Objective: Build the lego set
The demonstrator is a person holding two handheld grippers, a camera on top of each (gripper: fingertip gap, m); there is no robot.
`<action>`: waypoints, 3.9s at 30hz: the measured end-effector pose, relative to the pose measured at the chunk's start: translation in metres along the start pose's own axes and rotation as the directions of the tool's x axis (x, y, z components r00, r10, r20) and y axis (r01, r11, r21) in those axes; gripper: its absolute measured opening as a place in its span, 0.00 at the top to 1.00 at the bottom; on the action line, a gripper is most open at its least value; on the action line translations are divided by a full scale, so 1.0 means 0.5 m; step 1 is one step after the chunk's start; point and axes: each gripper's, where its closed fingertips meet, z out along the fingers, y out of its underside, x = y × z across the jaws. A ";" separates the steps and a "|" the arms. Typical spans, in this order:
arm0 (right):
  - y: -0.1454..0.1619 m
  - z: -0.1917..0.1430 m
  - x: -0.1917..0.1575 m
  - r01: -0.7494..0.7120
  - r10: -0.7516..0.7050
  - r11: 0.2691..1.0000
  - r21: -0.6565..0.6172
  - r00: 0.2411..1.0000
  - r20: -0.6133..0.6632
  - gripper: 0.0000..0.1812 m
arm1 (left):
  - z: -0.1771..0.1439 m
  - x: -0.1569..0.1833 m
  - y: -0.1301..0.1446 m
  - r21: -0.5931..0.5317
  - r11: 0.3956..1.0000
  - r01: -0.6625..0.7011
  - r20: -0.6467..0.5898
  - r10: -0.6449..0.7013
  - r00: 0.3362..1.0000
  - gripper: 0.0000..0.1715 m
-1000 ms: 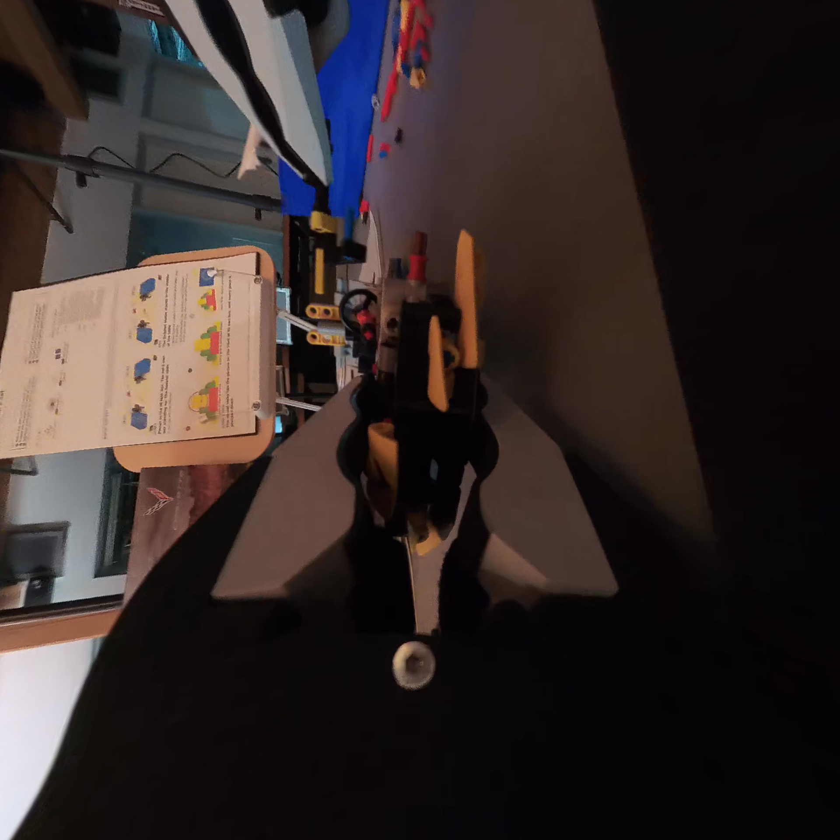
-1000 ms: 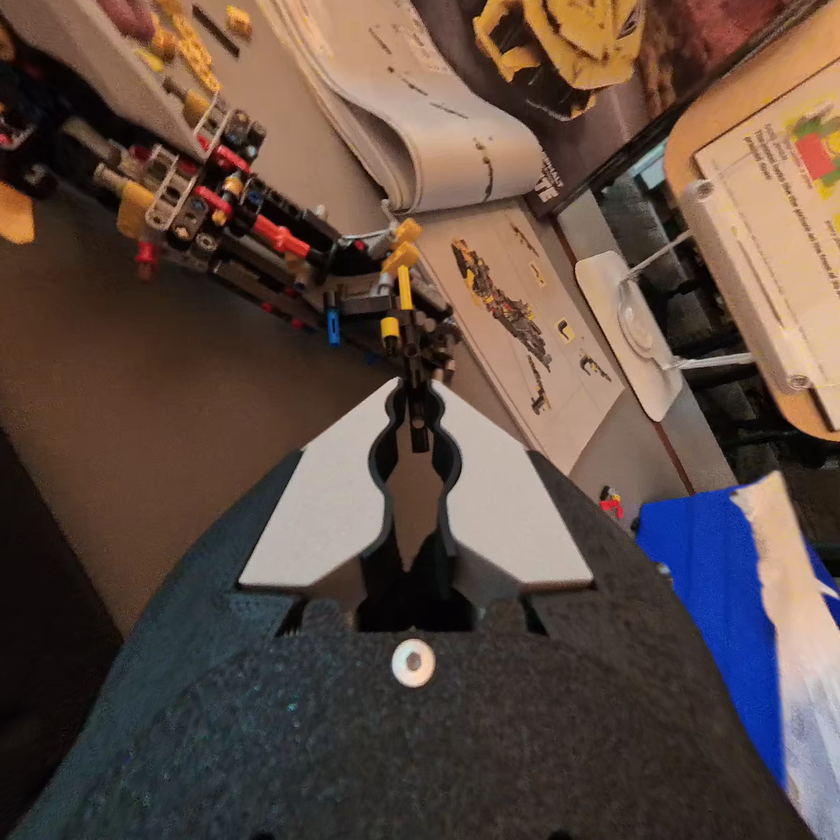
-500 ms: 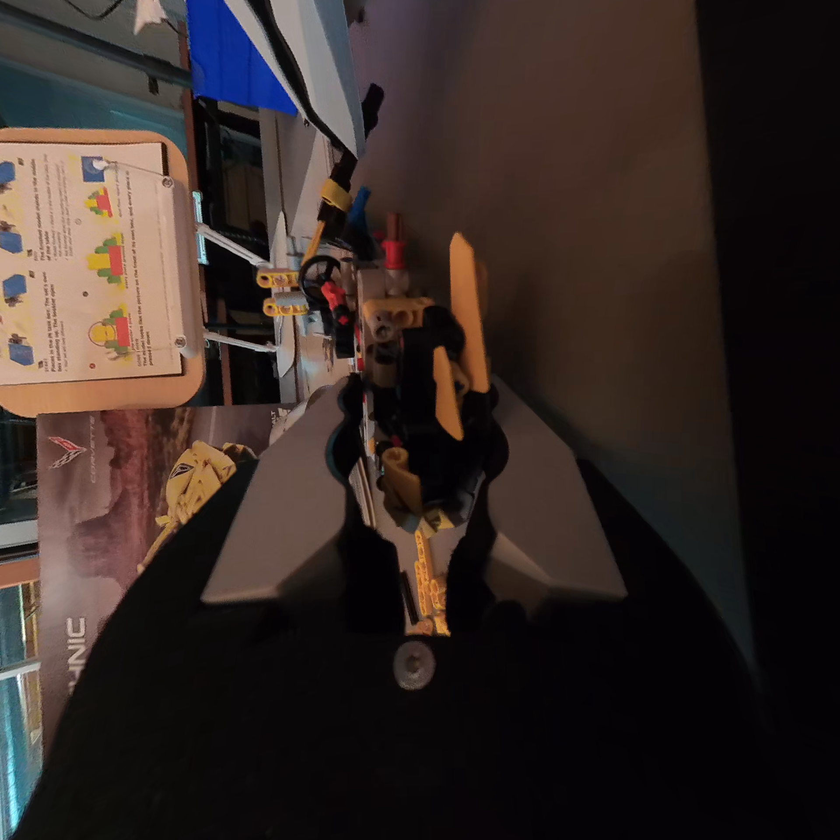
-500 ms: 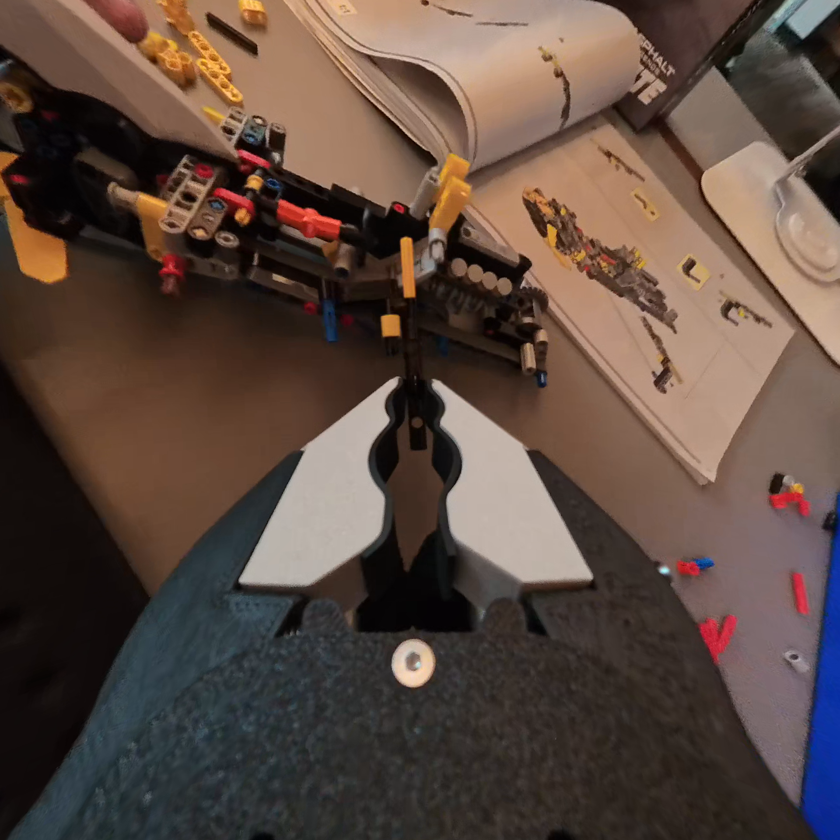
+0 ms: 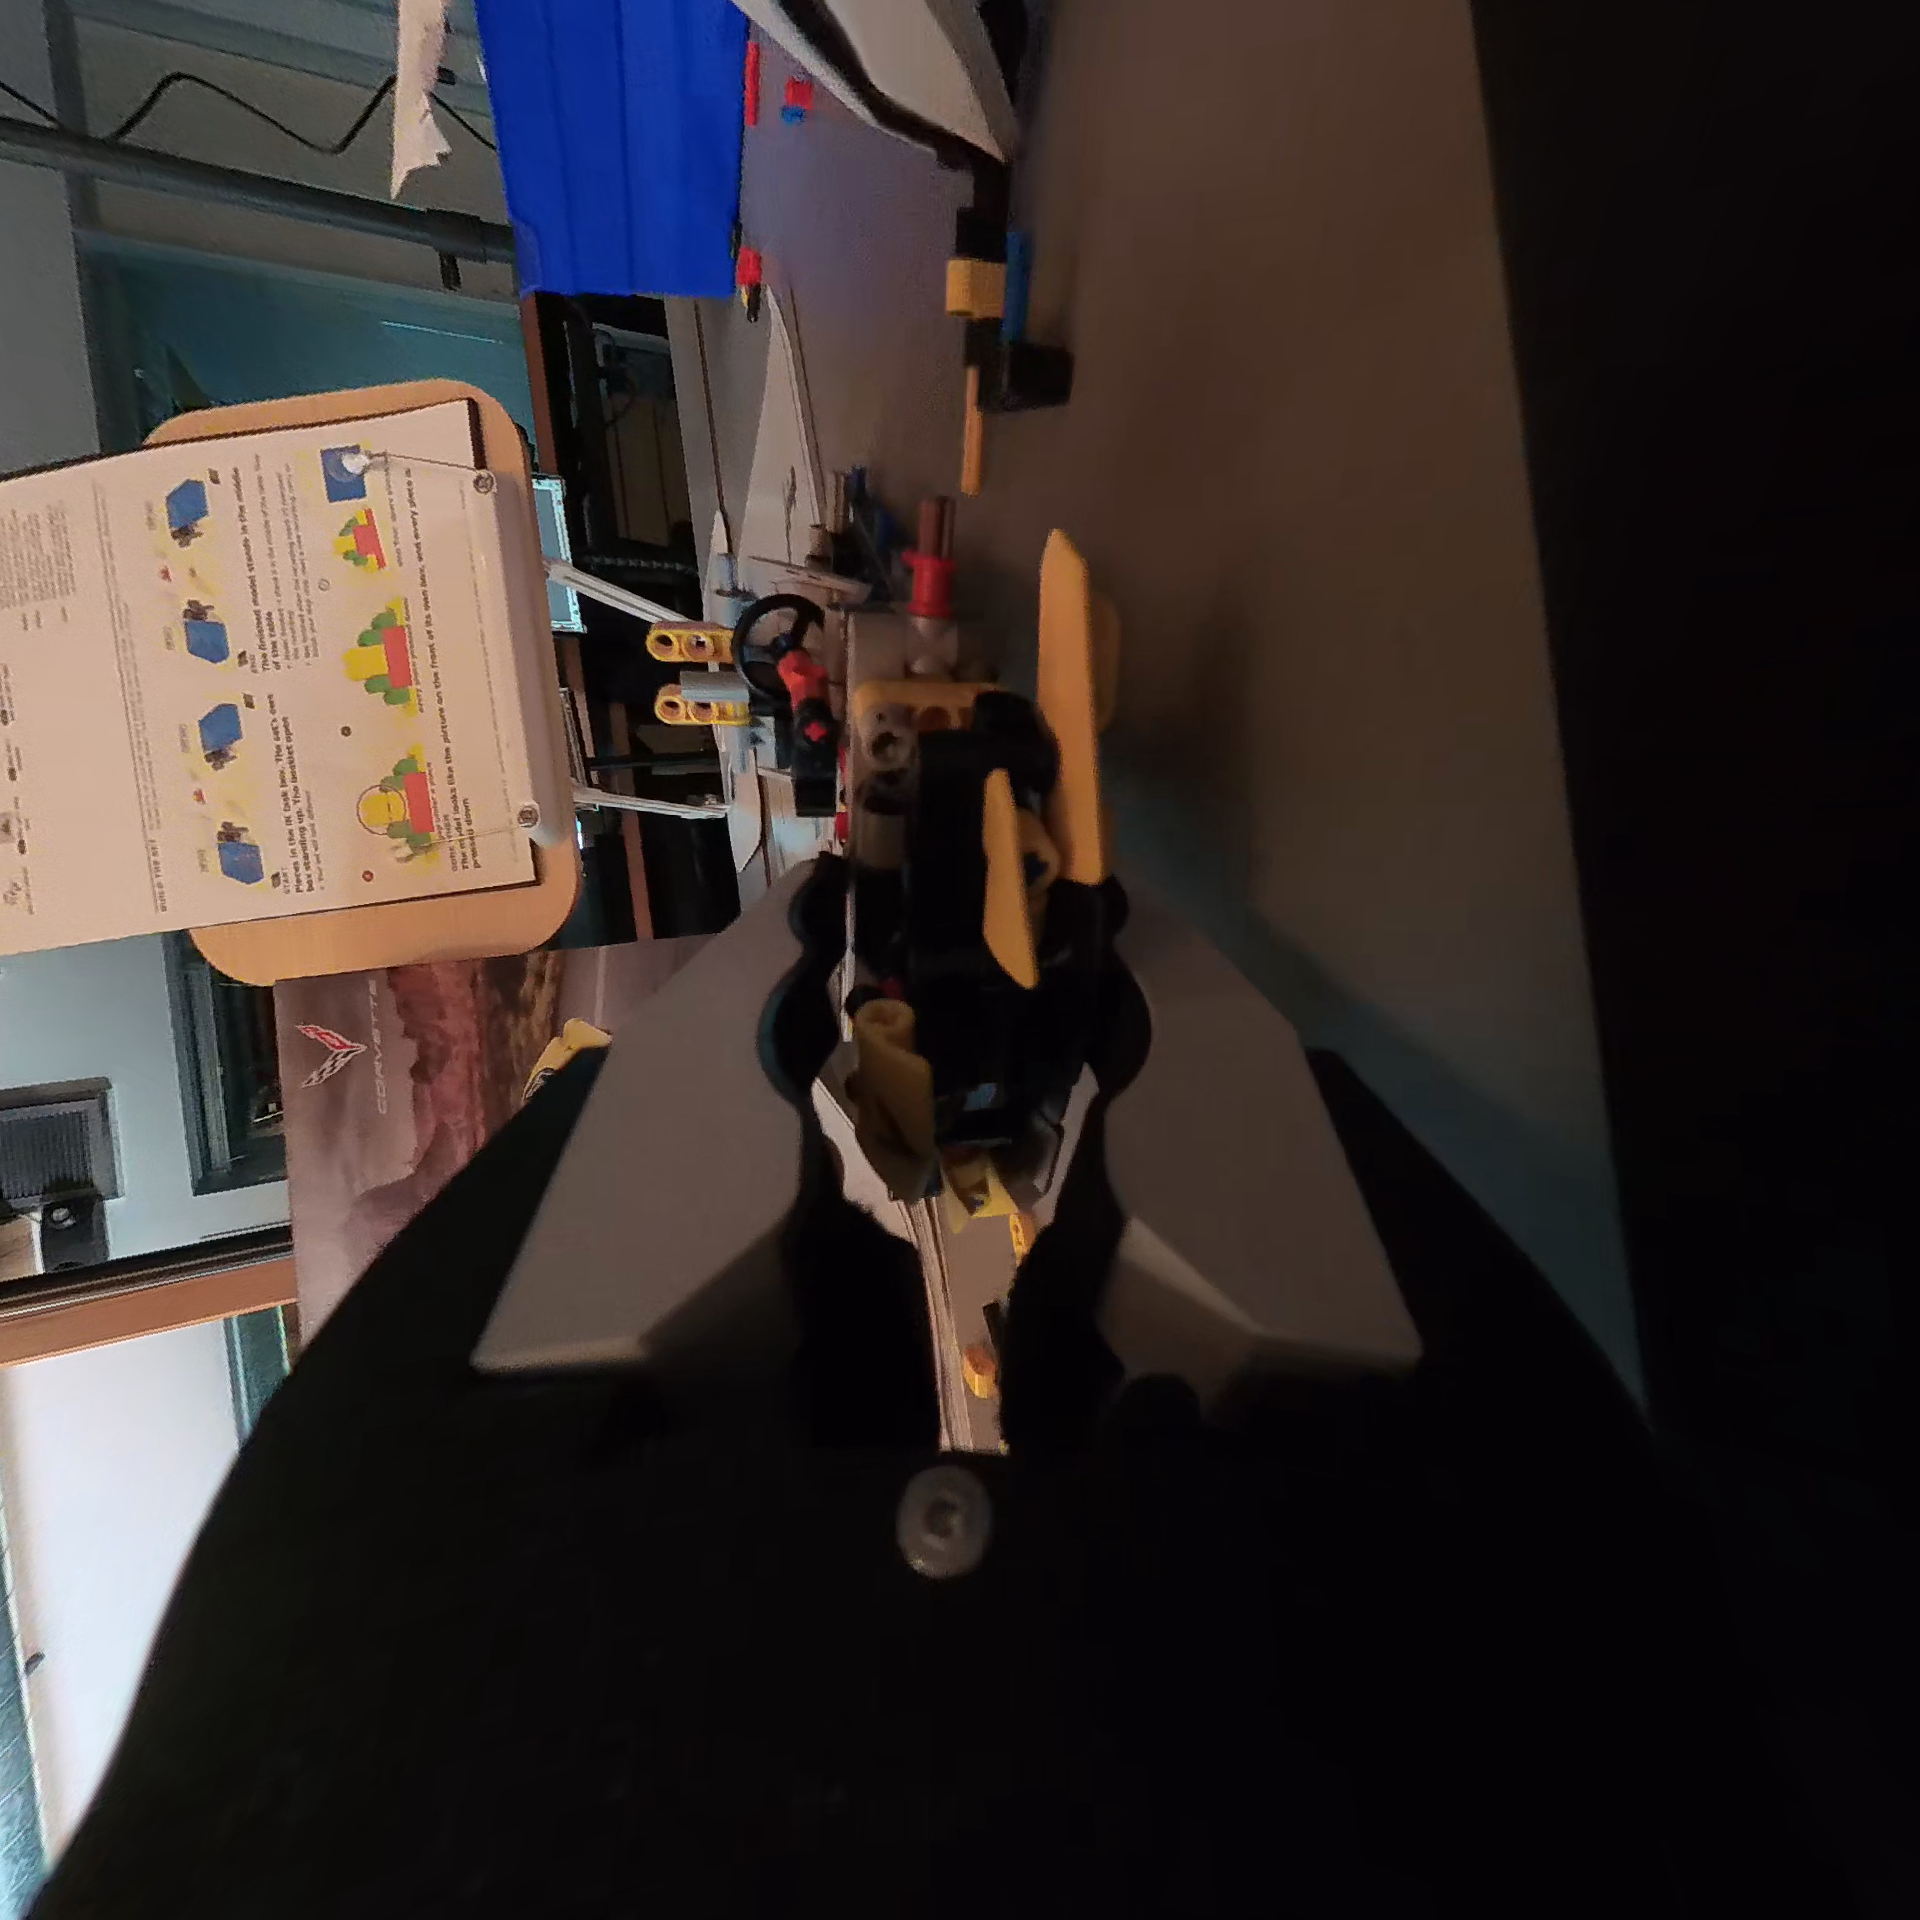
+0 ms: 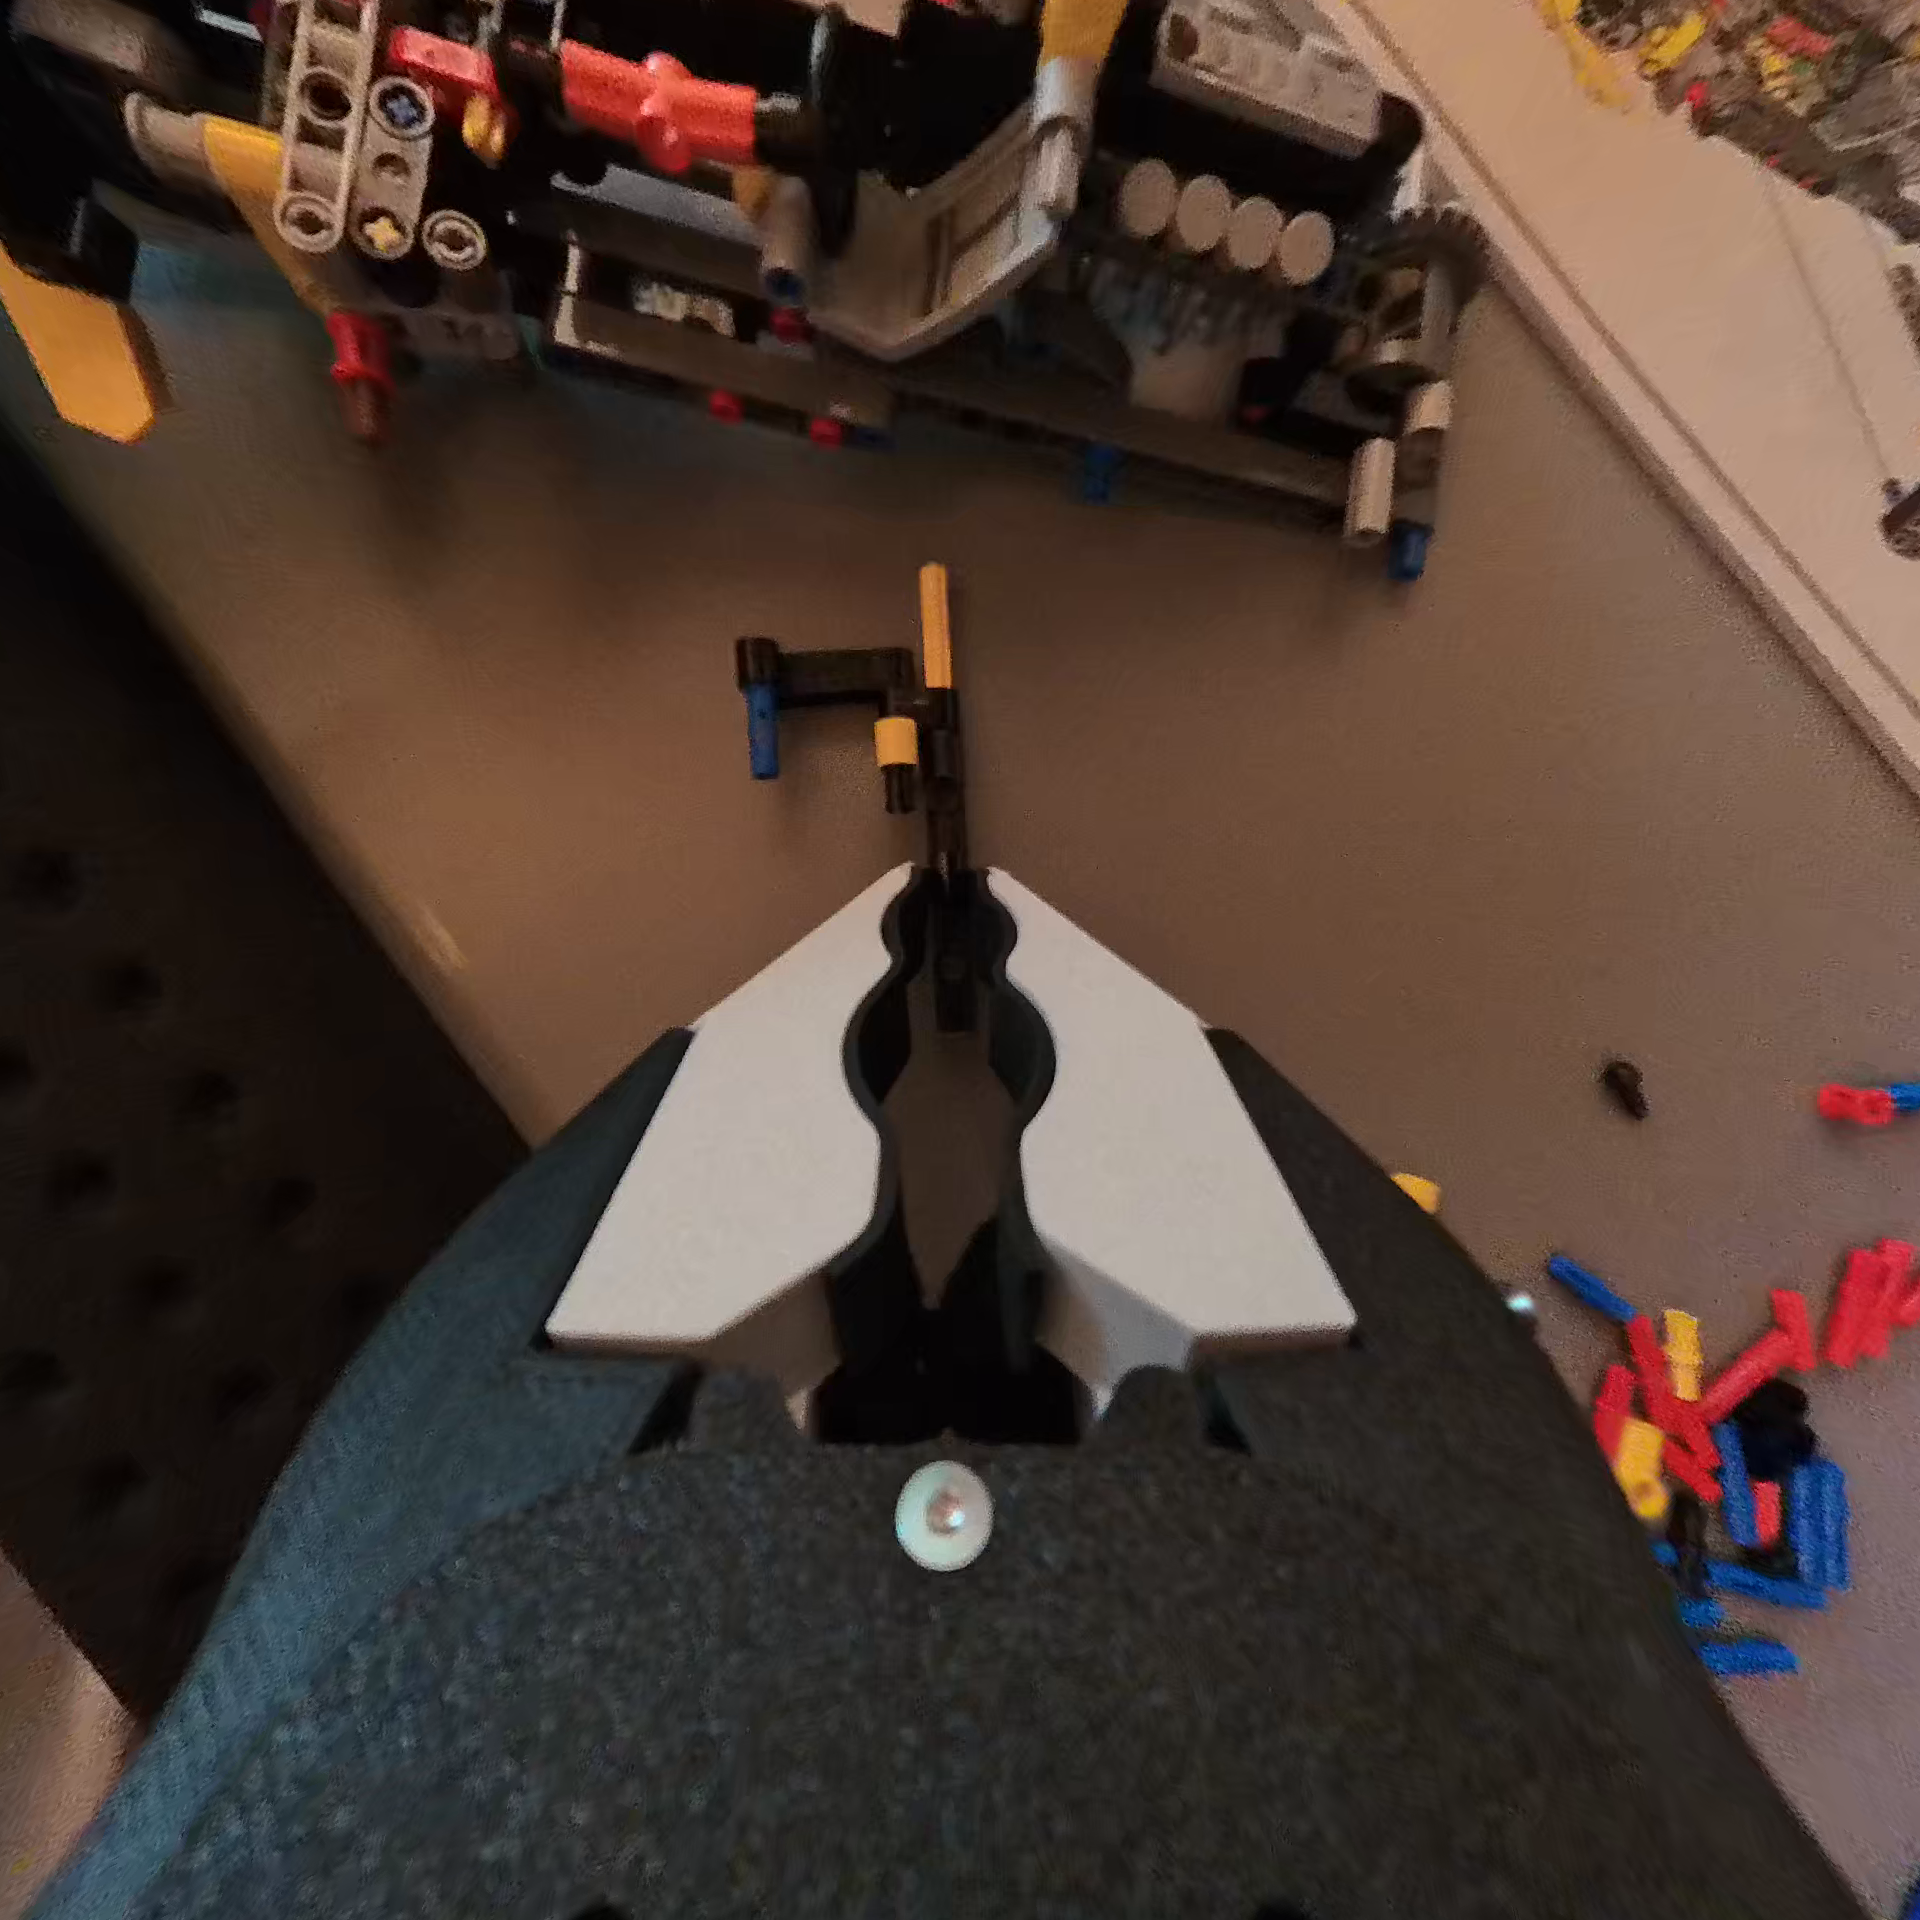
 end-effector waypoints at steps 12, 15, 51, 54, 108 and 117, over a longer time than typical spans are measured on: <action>-0.182 0.011 0.015 -0.154 0.087 0.953 0.260 0.964 0.251 0.88 | 0.000 0.001 0.001 -0.023 0.997 0.068 -0.012 -0.068 0.998 0.76; -0.188 0.033 0.003 -0.144 0.076 0.960 0.238 0.958 0.275 0.94 | 0.000 0.004 0.012 -0.058 0.993 0.107 -0.025 -0.108 0.994 0.75; -0.188 0.052 -0.009 -0.364 0.316 0.897 0.252 0.925 0.213 0.98 | -0.097 0.045 0.056 -0.099 0.645 0.757 -0.344 -0.736 0.583 0.66; -0.180 0.053 -0.003 -0.350 0.297 0.904 0.247 0.927 0.230 0.98 | -0.091 0.048 0.064 -0.112 0.652 0.750 -0.339 -0.734 0.588 0.69; -0.231 -0.330 -0.108 -0.385 -0.261 0.466 0.797 0.801 0.539 0.75 | -0.164 -0.262 -0.215 -0.198 -0.586 0.786 -0.960 -0.047 -0.276 0.96; -0.292 -0.331 -0.184 -0.557 -0.439 0.403 0.726 0.578 0.688 0.88 | -0.204 -0.289 -0.210 -0.368 -0.636 0.679 -0.929 0.273 -0.248 0.96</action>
